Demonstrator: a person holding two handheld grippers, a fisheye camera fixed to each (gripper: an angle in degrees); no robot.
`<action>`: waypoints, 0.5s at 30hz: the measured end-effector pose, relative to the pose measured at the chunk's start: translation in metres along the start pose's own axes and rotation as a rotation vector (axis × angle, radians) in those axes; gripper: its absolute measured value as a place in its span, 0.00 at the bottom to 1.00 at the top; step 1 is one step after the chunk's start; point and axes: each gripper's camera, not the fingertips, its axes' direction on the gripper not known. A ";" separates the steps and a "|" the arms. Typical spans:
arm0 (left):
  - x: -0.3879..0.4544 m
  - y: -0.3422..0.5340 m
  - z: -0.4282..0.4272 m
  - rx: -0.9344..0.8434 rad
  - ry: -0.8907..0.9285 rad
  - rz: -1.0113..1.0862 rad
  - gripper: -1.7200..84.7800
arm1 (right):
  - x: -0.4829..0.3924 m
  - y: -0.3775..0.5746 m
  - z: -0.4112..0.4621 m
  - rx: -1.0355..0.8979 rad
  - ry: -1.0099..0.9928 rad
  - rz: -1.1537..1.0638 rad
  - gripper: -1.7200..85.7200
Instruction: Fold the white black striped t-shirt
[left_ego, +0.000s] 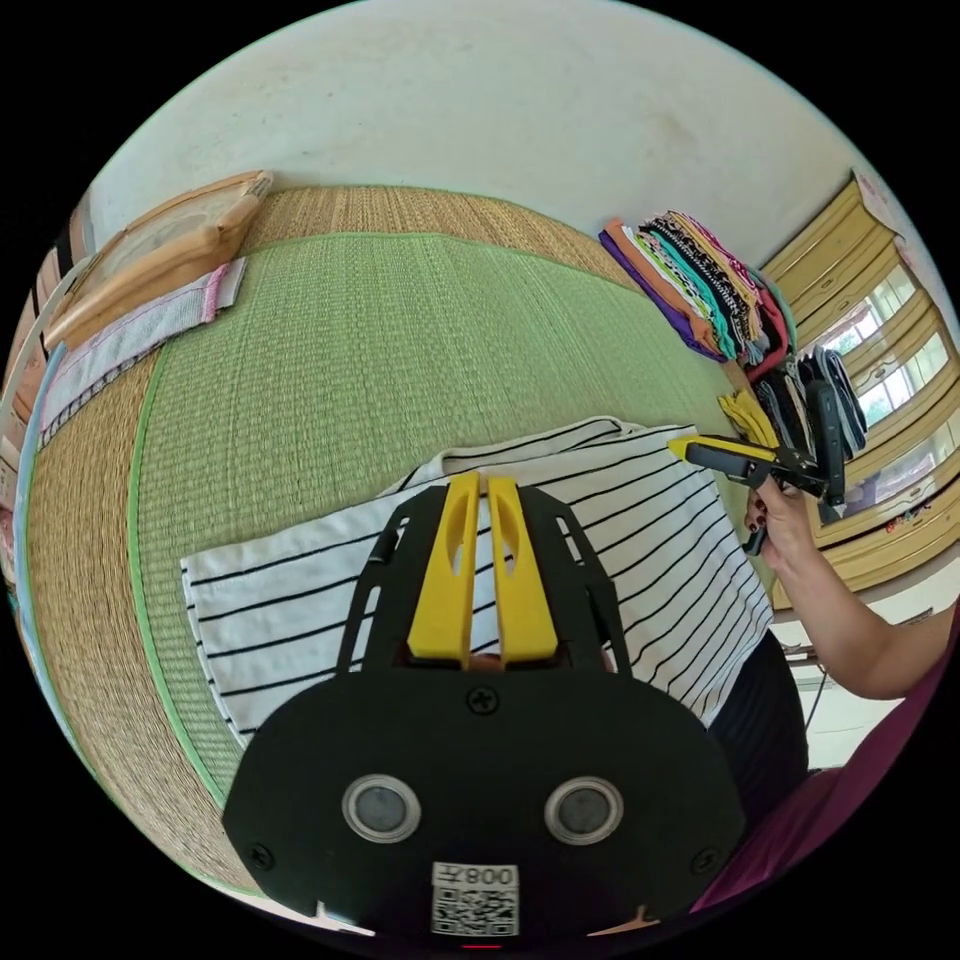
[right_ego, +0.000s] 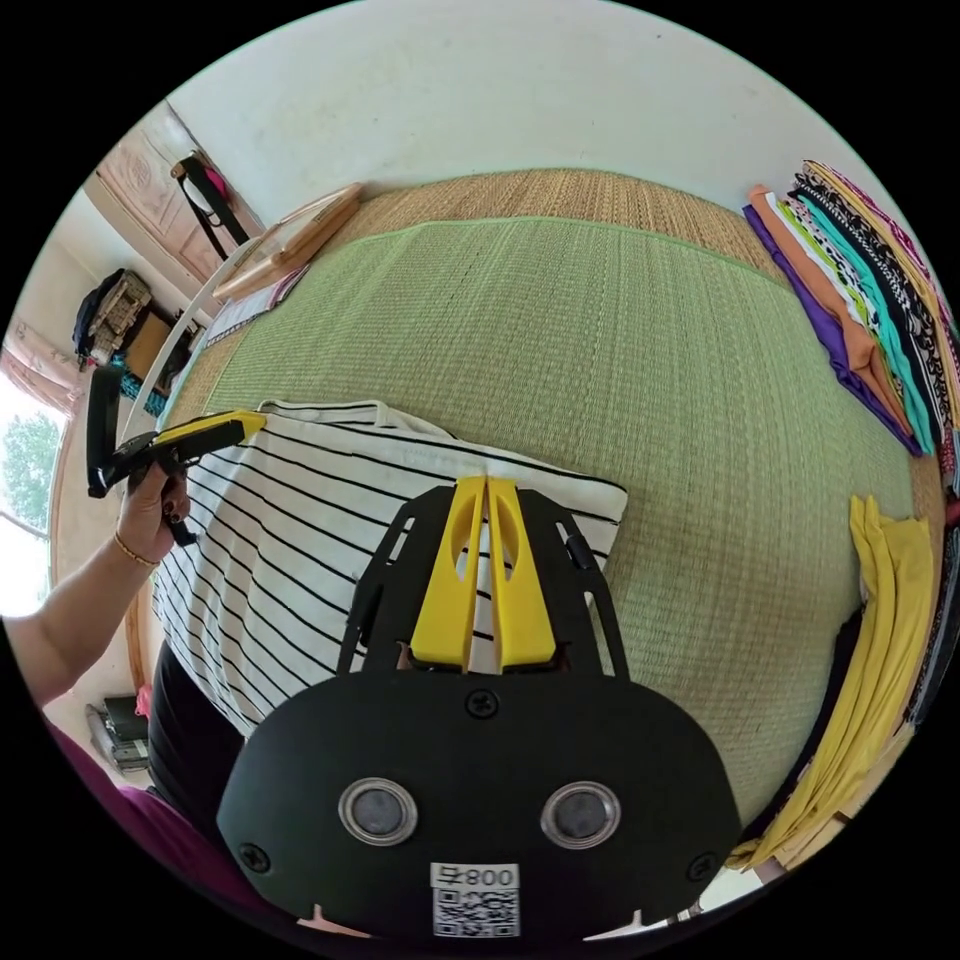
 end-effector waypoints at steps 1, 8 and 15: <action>-0.003 0.003 -0.006 0.014 0.007 -0.006 0.04 | 0.004 0.000 -0.005 0.008 -0.009 0.000 0.02; -0.056 0.048 -0.063 0.077 -0.040 -0.111 0.04 | 0.034 0.009 -0.026 0.058 -0.043 0.033 0.02; -0.092 0.066 -0.078 0.016 -0.073 -0.181 0.02 | 0.077 0.002 -0.016 0.017 -0.093 0.111 0.02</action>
